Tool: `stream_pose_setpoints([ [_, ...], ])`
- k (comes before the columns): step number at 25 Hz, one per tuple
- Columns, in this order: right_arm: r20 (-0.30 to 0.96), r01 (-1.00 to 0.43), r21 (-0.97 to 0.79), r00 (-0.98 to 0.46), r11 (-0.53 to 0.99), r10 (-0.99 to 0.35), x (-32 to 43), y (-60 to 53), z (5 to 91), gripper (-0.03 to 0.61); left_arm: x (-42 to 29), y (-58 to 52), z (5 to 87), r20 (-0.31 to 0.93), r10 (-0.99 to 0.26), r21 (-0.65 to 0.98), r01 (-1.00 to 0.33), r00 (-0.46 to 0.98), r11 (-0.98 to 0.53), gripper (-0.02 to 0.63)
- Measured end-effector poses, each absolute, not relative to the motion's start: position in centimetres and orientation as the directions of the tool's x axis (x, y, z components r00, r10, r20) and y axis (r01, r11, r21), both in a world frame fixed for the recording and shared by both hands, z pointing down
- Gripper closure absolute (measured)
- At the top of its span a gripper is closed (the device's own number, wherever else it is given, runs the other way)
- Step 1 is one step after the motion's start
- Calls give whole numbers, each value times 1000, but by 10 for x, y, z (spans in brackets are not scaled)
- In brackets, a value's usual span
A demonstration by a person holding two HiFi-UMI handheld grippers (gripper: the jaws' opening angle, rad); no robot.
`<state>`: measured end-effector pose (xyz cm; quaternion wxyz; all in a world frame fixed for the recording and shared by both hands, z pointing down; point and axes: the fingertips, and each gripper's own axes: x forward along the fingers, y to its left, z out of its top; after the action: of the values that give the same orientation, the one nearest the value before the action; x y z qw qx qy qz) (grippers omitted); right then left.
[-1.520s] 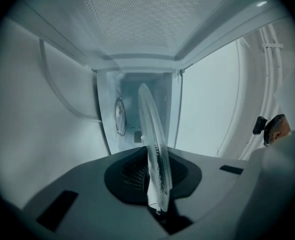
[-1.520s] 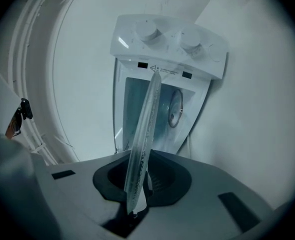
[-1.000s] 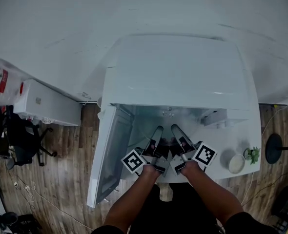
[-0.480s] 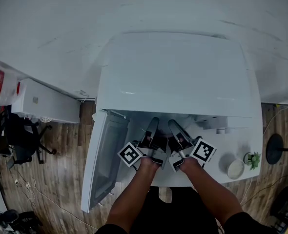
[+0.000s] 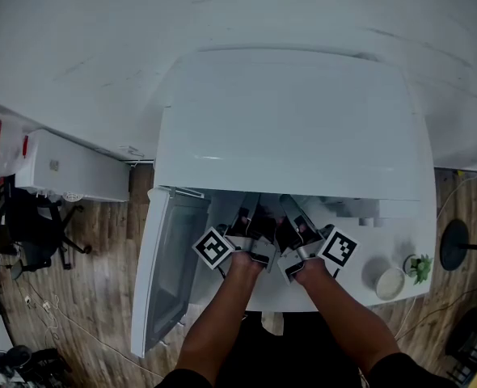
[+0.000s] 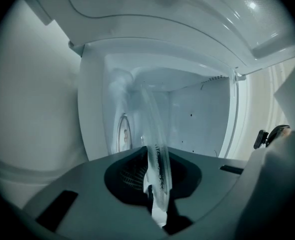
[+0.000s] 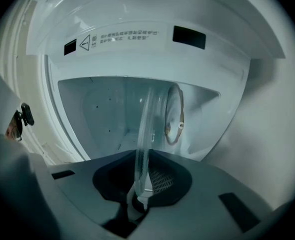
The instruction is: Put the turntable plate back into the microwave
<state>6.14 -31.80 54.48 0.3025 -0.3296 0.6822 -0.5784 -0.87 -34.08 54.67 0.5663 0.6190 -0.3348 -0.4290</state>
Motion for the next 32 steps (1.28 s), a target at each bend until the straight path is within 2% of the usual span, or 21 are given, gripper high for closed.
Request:
stream_pose_setpoints([
  [6, -90, -32, -990, -592, 135, -801, 61, -320, 537, 511, -6, -331, 541, -148, -879, 987, 5, 454, -164, 541],
  [12, -96, -6, -992, -586, 123, -805, 61, -327, 536, 506, -4, -320, 538, -133, -863, 984, -41, 487, -175, 520],
  [32, -33, -120, -984, -599, 130, -800, 67, -325, 536, 504, 2, -326, 537, -151, -877, 988, 58, 456, -140, 537],
])
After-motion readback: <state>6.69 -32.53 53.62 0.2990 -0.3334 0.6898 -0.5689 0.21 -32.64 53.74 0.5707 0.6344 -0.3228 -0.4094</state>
